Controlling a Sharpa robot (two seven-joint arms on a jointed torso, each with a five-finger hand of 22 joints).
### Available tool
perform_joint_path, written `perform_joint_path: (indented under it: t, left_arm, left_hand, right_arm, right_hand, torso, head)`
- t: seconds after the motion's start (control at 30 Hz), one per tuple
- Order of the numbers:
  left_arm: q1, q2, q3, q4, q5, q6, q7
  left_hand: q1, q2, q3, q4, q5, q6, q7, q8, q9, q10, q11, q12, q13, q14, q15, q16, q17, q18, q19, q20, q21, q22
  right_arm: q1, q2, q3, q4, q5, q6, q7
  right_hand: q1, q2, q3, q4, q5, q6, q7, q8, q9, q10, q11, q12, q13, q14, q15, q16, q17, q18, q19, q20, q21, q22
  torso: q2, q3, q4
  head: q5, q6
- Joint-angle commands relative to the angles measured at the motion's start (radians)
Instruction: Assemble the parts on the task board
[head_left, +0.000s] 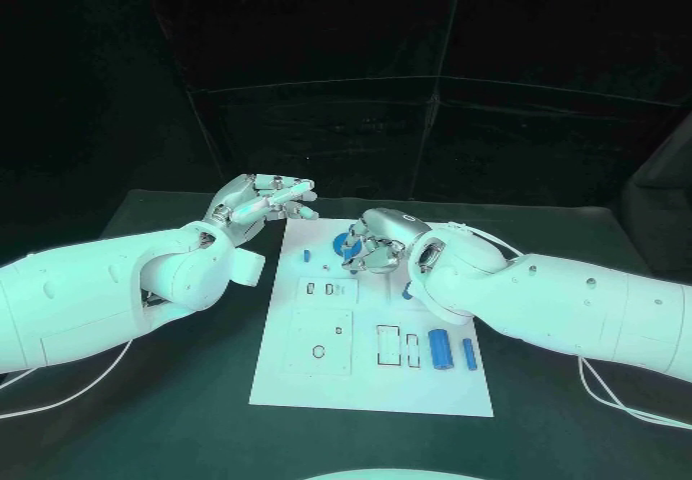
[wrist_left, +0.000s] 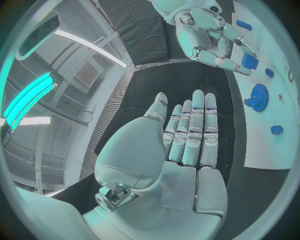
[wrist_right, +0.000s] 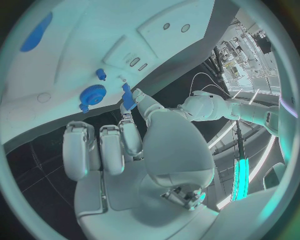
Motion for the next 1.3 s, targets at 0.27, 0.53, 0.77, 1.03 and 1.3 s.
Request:
perform_joint_path:
  t: [0.27, 0.53, 0.77, 1.03, 1.3]
  left_arm:
    - [0.003, 0.007, 0.001, -0.003, 0.015, 0.007, 0.015]
    - [0.003, 0.012, 0.001, -0.004, 0.015, 0.008, 0.016]
    - [0.003, 0.013, 0.001, -0.004, 0.016, 0.009, 0.016]
    - [0.003, 0.014, 0.001, -0.005, 0.016, 0.010, 0.015]
    - [0.003, 0.015, 0.001, -0.006, 0.016, 0.011, 0.014]
  left_hand:
    - [0.000, 0.012, 0.003, -0.006, 0.002, 0.005, 0.002, -0.003, 0.000, 0.005, 0.003, -0.005, -0.001, -0.004, 0.004, -0.004, -0.002, 0.013, -0.002, 0.002, -0.005, -0.001]
    - [0.000, 0.012, 0.003, -0.006, 0.002, 0.005, 0.002, -0.003, 0.000, 0.005, 0.003, -0.005, -0.001, -0.004, 0.004, -0.004, -0.002, 0.013, -0.002, 0.002, -0.005, -0.001]
    - [0.000, 0.012, 0.003, -0.006, 0.002, 0.005, 0.002, -0.003, 0.000, 0.005, 0.003, -0.005, -0.001, -0.004, 0.004, -0.004, -0.002, 0.013, -0.002, 0.002, -0.005, -0.001]
    - [0.000, 0.012, 0.003, -0.006, 0.002, 0.005, 0.002, -0.003, 0.000, 0.005, 0.003, -0.005, -0.001, -0.004, 0.004, -0.004, -0.002, 0.013, -0.002, 0.002, -0.005, -0.001]
    - [0.001, 0.013, 0.004, -0.007, 0.002, 0.006, 0.002, -0.003, 0.000, 0.007, 0.002, -0.005, -0.001, -0.003, 0.004, -0.007, -0.002, 0.014, -0.002, 0.002, -0.006, -0.002]
  right_arm:
    - [-0.017, 0.038, -0.040, -0.023, -0.099, 0.049, -0.042]
    - [-0.033, 0.055, -0.045, -0.036, -0.112, 0.046, -0.042]
    - [-0.038, 0.062, -0.046, -0.042, -0.115, 0.044, -0.041]
    - [-0.042, 0.068, -0.046, -0.044, -0.116, 0.040, -0.034]
    - [-0.043, 0.072, -0.046, -0.052, -0.115, 0.042, -0.030]
  right_hand:
    - [-0.021, -0.002, 0.012, 0.001, 0.019, 0.005, -0.004, 0.002, -0.001, -0.009, -0.002, -0.007, -0.003, 0.059, -0.008, -0.001, 0.015, -0.009, -0.002, -0.004, 0.001, 0.058]
    - [-0.022, -0.002, 0.013, 0.001, 0.021, 0.004, -0.004, 0.002, -0.001, -0.009, -0.002, -0.007, -0.004, 0.059, -0.008, -0.001, 0.015, -0.009, -0.002, -0.004, 0.001, 0.058]
    - [-0.024, -0.004, 0.014, 0.001, 0.024, 0.003, -0.004, 0.001, -0.001, -0.010, -0.002, -0.008, -0.004, 0.059, -0.008, -0.001, 0.015, -0.009, -0.002, -0.004, 0.001, 0.058]
    - [-0.024, -0.004, 0.014, 0.001, 0.024, 0.003, -0.004, 0.001, -0.001, -0.010, -0.002, -0.008, -0.004, 0.059, -0.008, -0.001, 0.015, -0.009, -0.002, -0.004, 0.001, 0.058]
    - [-0.026, -0.005, 0.014, 0.001, 0.026, 0.002, -0.003, 0.000, -0.002, -0.010, -0.001, -0.009, -0.005, 0.059, -0.008, -0.001, 0.016, -0.009, -0.002, -0.004, 0.001, 0.058]
  torso:
    - [0.001, 0.0018, -0.0021]
    - [0.000, 0.0017, -0.0031]
    - [0.000, 0.0019, -0.0034]
    - [0.001, 0.0017, -0.0038]
    - [0.001, 0.0016, -0.0029]
  head:
    - [0.007, -0.009]
    - [0.011, -0.013]
    - [0.013, -0.015]
    - [0.013, -0.017]
    - [0.014, -0.018]
